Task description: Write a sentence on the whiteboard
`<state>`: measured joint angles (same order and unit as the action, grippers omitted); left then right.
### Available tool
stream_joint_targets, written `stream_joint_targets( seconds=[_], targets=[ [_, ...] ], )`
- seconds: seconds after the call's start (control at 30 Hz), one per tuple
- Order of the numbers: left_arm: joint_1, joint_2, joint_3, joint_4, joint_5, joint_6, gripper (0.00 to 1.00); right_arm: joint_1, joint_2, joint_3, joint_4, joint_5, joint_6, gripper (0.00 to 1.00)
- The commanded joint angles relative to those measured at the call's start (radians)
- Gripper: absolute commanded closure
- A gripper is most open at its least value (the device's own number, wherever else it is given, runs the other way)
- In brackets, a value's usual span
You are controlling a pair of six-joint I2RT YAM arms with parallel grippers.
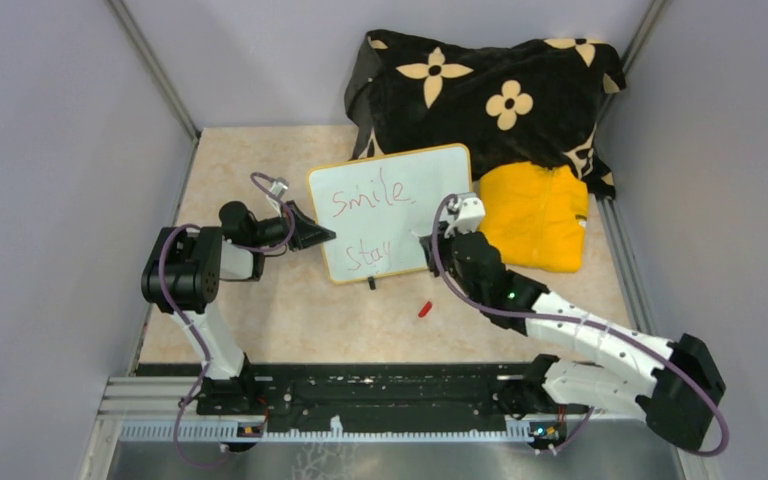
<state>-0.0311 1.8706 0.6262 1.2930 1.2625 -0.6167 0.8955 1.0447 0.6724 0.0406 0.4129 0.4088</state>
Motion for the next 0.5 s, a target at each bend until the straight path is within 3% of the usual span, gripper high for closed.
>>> stream_joint_targets(
  seconds=[0.0,0.17,0.27,0.47],
  targets=[
    [-0.018,0.024,-0.002,-0.085,-0.033,0.074,1.00,-0.056,-0.084,-0.039,-0.002,0.085,-0.024,1.00],
    [-0.018,0.030,-0.001,-0.083,-0.035,0.071,1.00,-0.015,-0.051,-0.026,0.085,0.064,-0.087,1.00],
    [-0.018,0.033,-0.002,-0.080,-0.034,0.068,1.00,0.121,0.030,0.017,0.164,0.225,-0.193,1.00],
    [-0.018,0.030,-0.003,-0.081,-0.036,0.072,1.00,0.131,0.115,0.043,0.236,0.222,-0.165,1.00]
  ],
)
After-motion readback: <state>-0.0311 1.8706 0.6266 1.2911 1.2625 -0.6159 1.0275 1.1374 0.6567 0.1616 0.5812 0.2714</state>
